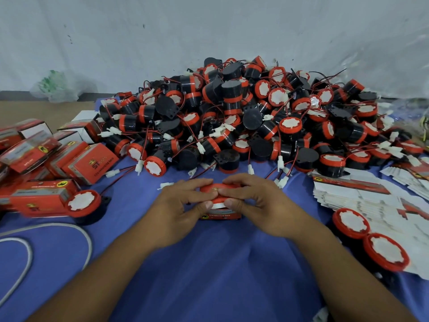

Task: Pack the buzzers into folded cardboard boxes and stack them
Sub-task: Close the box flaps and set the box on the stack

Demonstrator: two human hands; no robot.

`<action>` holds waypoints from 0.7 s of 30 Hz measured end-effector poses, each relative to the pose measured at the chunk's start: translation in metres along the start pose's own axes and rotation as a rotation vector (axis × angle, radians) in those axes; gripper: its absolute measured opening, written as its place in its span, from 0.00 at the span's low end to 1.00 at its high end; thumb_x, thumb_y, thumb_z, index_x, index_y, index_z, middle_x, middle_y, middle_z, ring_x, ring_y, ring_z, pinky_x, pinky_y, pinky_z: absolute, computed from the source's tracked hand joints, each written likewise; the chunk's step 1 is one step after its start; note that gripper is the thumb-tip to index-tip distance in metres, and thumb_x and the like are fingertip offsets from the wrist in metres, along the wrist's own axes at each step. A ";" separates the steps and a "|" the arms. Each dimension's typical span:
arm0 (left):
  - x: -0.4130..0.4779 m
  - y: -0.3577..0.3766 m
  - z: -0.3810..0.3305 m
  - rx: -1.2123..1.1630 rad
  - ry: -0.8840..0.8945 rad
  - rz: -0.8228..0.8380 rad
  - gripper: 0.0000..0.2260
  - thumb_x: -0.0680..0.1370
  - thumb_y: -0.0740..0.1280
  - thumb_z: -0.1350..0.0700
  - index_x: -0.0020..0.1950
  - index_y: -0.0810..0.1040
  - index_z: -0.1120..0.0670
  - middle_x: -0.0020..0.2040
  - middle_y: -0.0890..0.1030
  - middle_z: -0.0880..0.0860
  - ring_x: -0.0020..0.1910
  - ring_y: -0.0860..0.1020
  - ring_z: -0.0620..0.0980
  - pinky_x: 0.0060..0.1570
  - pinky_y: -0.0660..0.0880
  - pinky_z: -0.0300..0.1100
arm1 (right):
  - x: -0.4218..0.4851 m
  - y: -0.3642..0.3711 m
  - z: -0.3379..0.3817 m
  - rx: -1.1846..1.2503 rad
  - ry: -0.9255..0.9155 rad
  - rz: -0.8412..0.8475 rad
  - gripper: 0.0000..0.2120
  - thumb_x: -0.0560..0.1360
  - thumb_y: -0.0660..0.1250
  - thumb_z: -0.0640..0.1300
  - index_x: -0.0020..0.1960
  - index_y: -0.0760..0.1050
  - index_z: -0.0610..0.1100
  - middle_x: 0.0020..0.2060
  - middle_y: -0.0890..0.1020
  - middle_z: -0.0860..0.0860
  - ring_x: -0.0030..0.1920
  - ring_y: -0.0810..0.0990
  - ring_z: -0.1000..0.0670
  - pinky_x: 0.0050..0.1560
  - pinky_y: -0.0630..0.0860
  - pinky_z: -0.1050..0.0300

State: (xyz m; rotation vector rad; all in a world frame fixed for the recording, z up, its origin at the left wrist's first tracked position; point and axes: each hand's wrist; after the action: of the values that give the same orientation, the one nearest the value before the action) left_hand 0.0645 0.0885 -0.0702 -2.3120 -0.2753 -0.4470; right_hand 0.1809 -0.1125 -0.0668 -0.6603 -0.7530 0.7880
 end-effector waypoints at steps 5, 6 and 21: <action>0.002 -0.002 0.001 0.228 0.220 0.040 0.12 0.76 0.73 0.60 0.60 0.84 0.57 0.66 0.79 0.53 0.70 0.73 0.53 0.69 0.71 0.48 | 0.003 0.005 0.006 -0.172 -0.203 -0.107 0.14 0.81 0.64 0.48 0.60 0.82 0.44 0.59 0.82 0.48 0.59 0.77 0.51 0.61 0.70 0.58; 0.003 -0.002 0.002 0.253 0.244 0.051 0.13 0.76 0.73 0.57 0.60 0.83 0.58 0.66 0.79 0.54 0.70 0.72 0.53 0.70 0.70 0.46 | 0.003 0.006 0.007 -0.181 -0.216 -0.112 0.13 0.80 0.65 0.46 0.59 0.83 0.43 0.59 0.82 0.47 0.59 0.76 0.50 0.62 0.69 0.59; -0.004 0.007 0.006 0.183 0.213 0.016 0.15 0.76 0.70 0.55 0.61 0.82 0.60 0.68 0.75 0.49 0.72 0.68 0.44 0.70 0.66 0.34 | -0.012 0.005 -0.009 0.042 0.020 0.203 0.27 0.81 0.66 0.38 0.77 0.64 0.49 0.81 0.51 0.55 0.80 0.53 0.55 0.76 0.61 0.53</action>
State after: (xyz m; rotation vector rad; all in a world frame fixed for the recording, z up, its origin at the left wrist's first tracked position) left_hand 0.0647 0.0878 -0.0804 -2.0678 -0.1848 -0.6283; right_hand 0.1803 -0.1216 -0.0791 -0.7129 -0.6561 0.9784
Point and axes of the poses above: each hand's wrist, its own x-axis towards the middle knuckle, its own y-axis out of the palm, z = x × y
